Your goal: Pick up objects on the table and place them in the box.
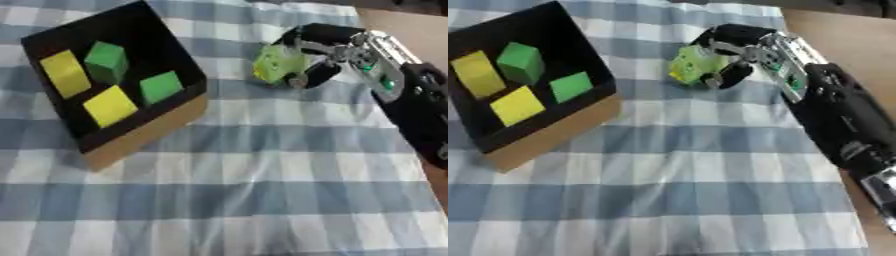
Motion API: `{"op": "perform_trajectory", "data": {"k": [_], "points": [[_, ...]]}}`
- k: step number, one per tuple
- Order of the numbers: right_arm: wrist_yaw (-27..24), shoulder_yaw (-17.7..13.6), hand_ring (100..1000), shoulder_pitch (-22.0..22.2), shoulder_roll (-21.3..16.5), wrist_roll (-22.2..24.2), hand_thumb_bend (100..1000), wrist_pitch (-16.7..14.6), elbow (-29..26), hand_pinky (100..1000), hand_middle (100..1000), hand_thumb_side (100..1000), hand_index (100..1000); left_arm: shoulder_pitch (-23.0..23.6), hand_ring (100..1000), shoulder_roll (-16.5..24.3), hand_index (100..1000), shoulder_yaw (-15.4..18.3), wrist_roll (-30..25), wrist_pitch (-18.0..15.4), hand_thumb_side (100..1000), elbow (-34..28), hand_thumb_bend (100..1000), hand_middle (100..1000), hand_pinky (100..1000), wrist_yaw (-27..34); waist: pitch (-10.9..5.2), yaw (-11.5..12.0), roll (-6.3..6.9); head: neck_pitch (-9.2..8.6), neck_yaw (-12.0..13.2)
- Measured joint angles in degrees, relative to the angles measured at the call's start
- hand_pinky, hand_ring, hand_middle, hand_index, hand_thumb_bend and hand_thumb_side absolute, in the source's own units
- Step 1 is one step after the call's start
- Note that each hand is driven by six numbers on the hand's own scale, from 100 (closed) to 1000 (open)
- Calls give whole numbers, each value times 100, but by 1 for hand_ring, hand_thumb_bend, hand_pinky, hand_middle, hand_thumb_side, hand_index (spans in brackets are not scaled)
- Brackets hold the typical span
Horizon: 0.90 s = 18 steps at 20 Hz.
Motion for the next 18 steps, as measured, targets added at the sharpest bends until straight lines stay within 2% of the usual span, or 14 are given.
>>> {"op": "perform_trajectory", "data": {"k": [4,7,11,15,18], "points": [[-199,-29,905,-10,-177,-81,140,117,-393,906,640,100,784,19,913,3,810,0,-4,4,619,0,560,789,757,0,-1,-26,0,37,1],[-322,-32,898,-42,-263,-52,100,231,-600,907,627,103,775,21,913,3,809,0,-10,10,620,0,558,789,757,-1,-4,-29,0,45,1],[-628,-29,886,-134,-270,68,100,435,-896,906,607,100,761,24,913,3,809,-1,-11,11,620,0,558,790,757,-1,-6,-33,0,46,-5],[-967,4,879,-405,-246,218,100,619,-1222,905,605,100,759,28,912,3,809,-8,-13,10,619,0,558,789,758,-1,-8,-34,0,47,-45],[-1115,81,868,-711,-59,357,100,693,-1333,899,603,100,759,26,909,3,809,-32,-30,-8,616,0,560,787,758,-1,-14,-15,0,47,-97]]}}
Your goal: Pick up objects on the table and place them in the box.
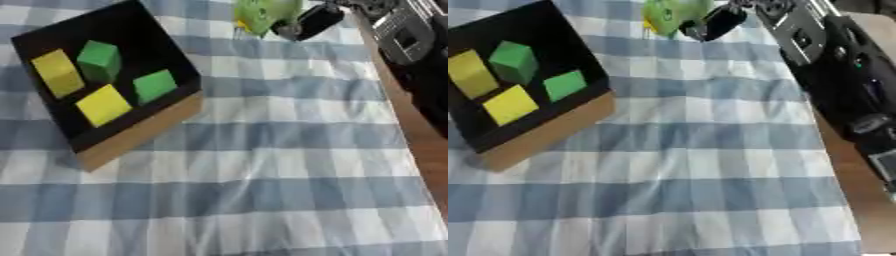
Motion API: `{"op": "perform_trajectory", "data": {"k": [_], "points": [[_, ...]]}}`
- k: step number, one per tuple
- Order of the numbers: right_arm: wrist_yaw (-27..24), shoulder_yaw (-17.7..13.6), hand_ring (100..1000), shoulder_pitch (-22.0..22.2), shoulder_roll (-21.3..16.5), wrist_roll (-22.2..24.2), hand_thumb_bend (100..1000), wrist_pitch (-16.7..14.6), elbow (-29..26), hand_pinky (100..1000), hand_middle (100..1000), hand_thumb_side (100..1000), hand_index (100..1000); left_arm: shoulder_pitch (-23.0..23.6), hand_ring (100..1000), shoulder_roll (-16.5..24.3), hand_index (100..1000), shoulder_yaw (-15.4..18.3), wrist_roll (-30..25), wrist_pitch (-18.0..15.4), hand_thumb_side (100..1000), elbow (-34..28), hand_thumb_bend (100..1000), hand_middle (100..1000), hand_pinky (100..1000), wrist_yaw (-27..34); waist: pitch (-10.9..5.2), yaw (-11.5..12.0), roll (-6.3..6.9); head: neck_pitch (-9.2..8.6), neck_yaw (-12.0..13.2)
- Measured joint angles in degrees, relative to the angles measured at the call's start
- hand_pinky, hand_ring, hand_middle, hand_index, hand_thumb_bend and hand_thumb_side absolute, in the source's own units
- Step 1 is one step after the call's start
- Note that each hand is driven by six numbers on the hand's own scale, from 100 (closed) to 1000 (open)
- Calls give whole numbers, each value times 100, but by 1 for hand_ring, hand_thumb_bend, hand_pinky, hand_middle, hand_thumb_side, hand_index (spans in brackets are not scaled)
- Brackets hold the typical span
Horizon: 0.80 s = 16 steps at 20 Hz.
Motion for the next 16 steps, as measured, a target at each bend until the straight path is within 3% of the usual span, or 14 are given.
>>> {"op": "perform_trajectory", "data": {"k": [9,16], "points": [[-106,137,845,-819,1147,281,100,36,263,896,591,100,751,-184,891,-59,809,-83,-81,-230,601,0,572,776,760,41,0,172,0,-7,-279],[242,206,848,-1062,1838,226,100,-122,768,894,596,100,755,-384,883,-123,808,-180,-180,-490,593,0,579,771,760,152,0,322,-2,-62,-557]]}}
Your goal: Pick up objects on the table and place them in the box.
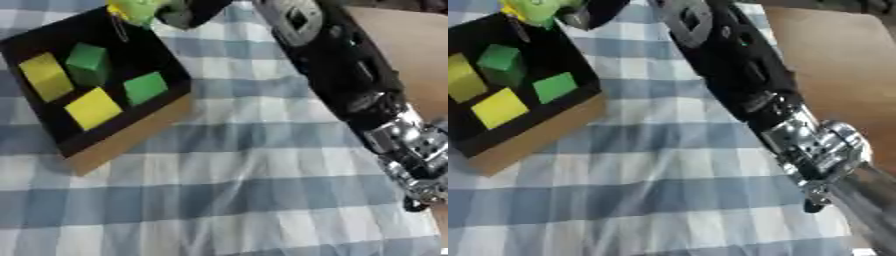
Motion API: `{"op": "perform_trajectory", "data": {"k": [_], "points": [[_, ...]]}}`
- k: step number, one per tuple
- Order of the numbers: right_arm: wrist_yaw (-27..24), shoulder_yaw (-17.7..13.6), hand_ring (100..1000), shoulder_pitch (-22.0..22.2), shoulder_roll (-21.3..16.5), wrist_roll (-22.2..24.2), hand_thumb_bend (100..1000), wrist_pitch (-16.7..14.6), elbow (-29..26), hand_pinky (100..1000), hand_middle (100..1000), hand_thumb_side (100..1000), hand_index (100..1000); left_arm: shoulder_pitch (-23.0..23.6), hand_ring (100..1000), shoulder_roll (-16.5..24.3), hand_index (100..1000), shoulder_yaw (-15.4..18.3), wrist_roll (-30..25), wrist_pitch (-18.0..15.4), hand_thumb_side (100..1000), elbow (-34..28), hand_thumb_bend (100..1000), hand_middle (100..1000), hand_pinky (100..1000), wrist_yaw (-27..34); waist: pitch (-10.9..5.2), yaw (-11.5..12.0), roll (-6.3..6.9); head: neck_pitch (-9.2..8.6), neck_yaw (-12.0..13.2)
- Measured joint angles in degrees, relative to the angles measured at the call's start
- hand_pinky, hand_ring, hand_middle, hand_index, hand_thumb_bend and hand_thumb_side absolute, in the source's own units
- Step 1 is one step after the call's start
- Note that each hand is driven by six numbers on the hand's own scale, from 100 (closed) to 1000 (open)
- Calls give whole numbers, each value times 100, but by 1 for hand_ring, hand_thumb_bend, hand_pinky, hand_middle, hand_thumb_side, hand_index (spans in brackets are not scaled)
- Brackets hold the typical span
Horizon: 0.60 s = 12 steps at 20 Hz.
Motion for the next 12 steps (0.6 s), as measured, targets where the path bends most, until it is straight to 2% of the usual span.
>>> {"op": "perform_trajectory", "data": {"k": [3,4,5,6,8,10,12], "points": [[258,52,864,-1,191,-80,100,-118,241,896,628,100,782,-37,882,-31,808,-32,-35,-61,593,0,579,771,760,35,5,34,0,-35,-49],[355,72,896,-1,240,-107,100,-163,326,901,727,122,860,-40,883,-32,808,-35,-43,-75,593,0,579,771,760,45,5,44,0,-44,-58],[458,95,921,-1,284,-118,100,-224,406,909,774,144,908,-45,883,-32,808,-37,-53,-87,594,0,579,771,760,55,5,51,0,-46,-62],[561,116,969,-1,320,-115,100,-299,474,940,860,204,973,-50,883,-33,809,-40,-59,-94,594,0,578,772,760,62,5,53,0,-46,-64],[782,141,994,0,368,-82,100,-471,566,971,879,257,995,-54,885,-33,809,-61,-71,-105,595,0,577,773,760,73,5,53,0,-46,-66],[940,139,1000,0,386,-4,138,-643,608,985,887,301,1000,-54,885,-33,809,-68,-85,-104,596,0,577,773,760,78,6,54,0,-46,-59],[1028,131,1000,0,386,86,173,-787,631,988,891,295,1000,-53,886,-33,810,-68,-93,-98,597,0,576,774,760,79,6,49,0,-46,-55]]}}
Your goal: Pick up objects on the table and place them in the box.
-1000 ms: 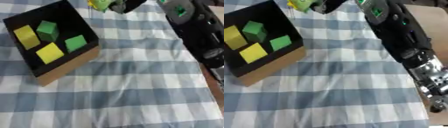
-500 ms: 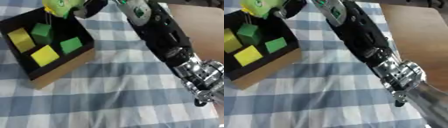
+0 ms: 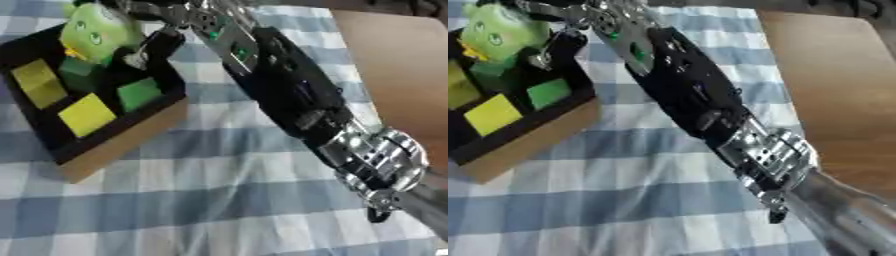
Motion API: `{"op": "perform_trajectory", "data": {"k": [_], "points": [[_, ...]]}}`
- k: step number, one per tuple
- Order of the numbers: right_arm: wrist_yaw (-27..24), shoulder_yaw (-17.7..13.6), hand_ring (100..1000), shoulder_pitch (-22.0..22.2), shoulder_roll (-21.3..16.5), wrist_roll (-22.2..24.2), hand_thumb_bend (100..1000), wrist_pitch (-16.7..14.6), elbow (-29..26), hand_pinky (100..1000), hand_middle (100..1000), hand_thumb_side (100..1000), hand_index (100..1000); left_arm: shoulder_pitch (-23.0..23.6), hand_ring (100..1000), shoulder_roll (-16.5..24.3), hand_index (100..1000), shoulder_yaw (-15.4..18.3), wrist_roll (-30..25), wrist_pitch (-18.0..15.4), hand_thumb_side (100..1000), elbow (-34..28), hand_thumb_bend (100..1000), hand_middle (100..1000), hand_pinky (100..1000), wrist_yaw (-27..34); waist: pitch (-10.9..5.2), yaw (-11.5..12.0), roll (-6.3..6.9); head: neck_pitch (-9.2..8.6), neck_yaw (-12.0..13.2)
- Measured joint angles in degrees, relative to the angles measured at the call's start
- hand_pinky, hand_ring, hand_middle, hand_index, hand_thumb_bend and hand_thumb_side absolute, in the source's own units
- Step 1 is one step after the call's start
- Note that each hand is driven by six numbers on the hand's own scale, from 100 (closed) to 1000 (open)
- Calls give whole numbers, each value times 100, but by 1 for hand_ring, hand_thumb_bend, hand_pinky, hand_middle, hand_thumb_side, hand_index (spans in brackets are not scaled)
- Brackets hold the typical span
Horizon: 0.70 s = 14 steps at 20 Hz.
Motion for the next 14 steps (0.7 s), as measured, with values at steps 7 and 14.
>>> {"op": "perform_trajectory", "data": {"k": [7,14], "points": [[46,-55,1000,2,0,211,430,-245,2,1000,889,170,1000,20,888,0,811,0,-15,15,566,0,585,775,760,0,0,-25,0,0,2],[-272,-134,991,3,0,188,261,85,-19,999,863,225,1000,21,888,0,811,0,-32,32,565,0,588,775,760,1,0,-26,0,0,3]]}}
